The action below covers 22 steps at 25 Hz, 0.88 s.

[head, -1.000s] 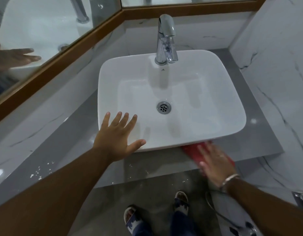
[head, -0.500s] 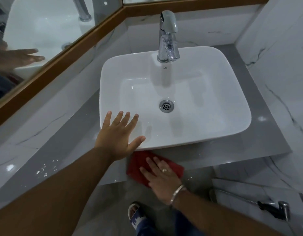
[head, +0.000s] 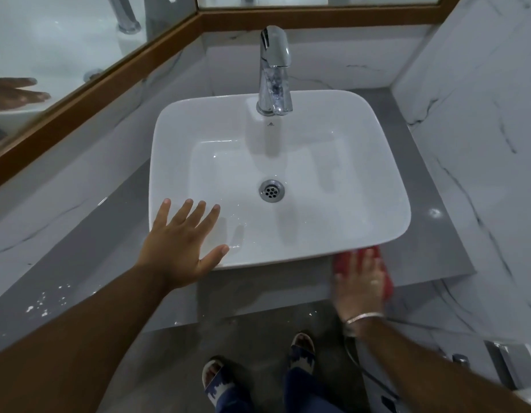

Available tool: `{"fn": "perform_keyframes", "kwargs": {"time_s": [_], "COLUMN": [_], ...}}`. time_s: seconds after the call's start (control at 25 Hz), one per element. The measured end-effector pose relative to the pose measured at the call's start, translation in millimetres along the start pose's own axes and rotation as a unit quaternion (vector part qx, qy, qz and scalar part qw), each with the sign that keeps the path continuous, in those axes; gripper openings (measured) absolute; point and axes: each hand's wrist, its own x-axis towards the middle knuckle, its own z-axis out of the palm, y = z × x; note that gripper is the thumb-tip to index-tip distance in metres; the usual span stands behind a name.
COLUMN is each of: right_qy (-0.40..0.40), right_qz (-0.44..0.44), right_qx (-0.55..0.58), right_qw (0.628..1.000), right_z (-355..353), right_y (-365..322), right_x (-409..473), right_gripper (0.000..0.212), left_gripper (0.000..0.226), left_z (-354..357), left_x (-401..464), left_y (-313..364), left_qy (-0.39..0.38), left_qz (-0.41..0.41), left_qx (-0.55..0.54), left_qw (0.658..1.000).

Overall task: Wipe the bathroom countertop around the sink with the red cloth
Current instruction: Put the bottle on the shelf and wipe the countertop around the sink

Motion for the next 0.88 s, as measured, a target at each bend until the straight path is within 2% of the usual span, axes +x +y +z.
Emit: {"fn": "perform_keyframes", "kwargs": {"time_s": [0.08, 0.16, 0.24, 0.28, 0.36, 0.44, 0.52, 0.56, 0.64, 0.68, 0.72, 0.8, 0.88], "right_qy": [0.005, -0.047, -0.056, -0.05, -0.038, -0.012, -0.028, -0.022, 0.021, 0.035, 0.036, 0.019, -0.013], "right_qz": [-0.128, -0.283, -0.389, -0.408, -0.355, -0.257, -0.149, -0.09, -0.01, -0.015, -0.058, -0.188, -0.316], "right_qx": [-0.001, -0.026, -0.048, -0.05, -0.041, -0.041, -0.017, 0.006, 0.054, 0.064, 0.07, 0.059, 0.026], "right_qw": [0.992, 0.957, 0.918, 0.91, 0.933, 0.966, 0.988, 0.996, 0.998, 0.997, 0.995, 0.98, 0.948], "right_z": [27, 35, 34, 27, 13, -5, -22, -23, -10, -1, 8, 28, 44], "right_y": [-63, -102, -97, -79, -21, 55, 103, 102, 56, 20, -21, -106, -168], "right_x": [-53, -87, -78, -63, -29, 8, 31, 33, 17, -3, -27, -79, -112], "right_gripper": [0.075, 0.079, 0.079, 0.077, 0.075, 0.076, 0.076, 0.077, 0.078, 0.078, 0.076, 0.073, 0.072], "left_gripper": [0.086, 0.087, 0.089, 0.09, 0.091, 0.091, 0.09, 0.089, 0.088, 0.088, 0.089, 0.088, 0.086], "left_z": [-2, -3, -5, -6, -6, -7, -5, -5, -3, -2, -2, -1, 0], "left_x": [0, -1, -1, -2, -1, -1, -2, -1, -1, 0, 0, -1, -2], "left_y": [1, 2, 3, 3, 3, 2, 2, 2, 2, 2, 1, 0, -1], "left_qy": [-0.005, -0.011, -0.014, -0.013, -0.014, -0.018, -0.015, -0.012, -0.012, -0.012, -0.011, -0.006, 0.009], "left_qz": [-0.003, -0.006, -0.008, -0.009, -0.013, -0.013, -0.015, -0.013, -0.011, -0.01, -0.011, -0.007, 0.002], "left_qx": [0.001, 0.004, 0.006, 0.004, -0.002, -0.006, -0.011, -0.012, -0.015, -0.018, -0.019, -0.013, -0.015], "left_qw": [1.0, 1.0, 1.0, 1.0, 1.0, 1.0, 1.0, 1.0, 1.0, 1.0, 1.0, 1.0, 1.0]}}
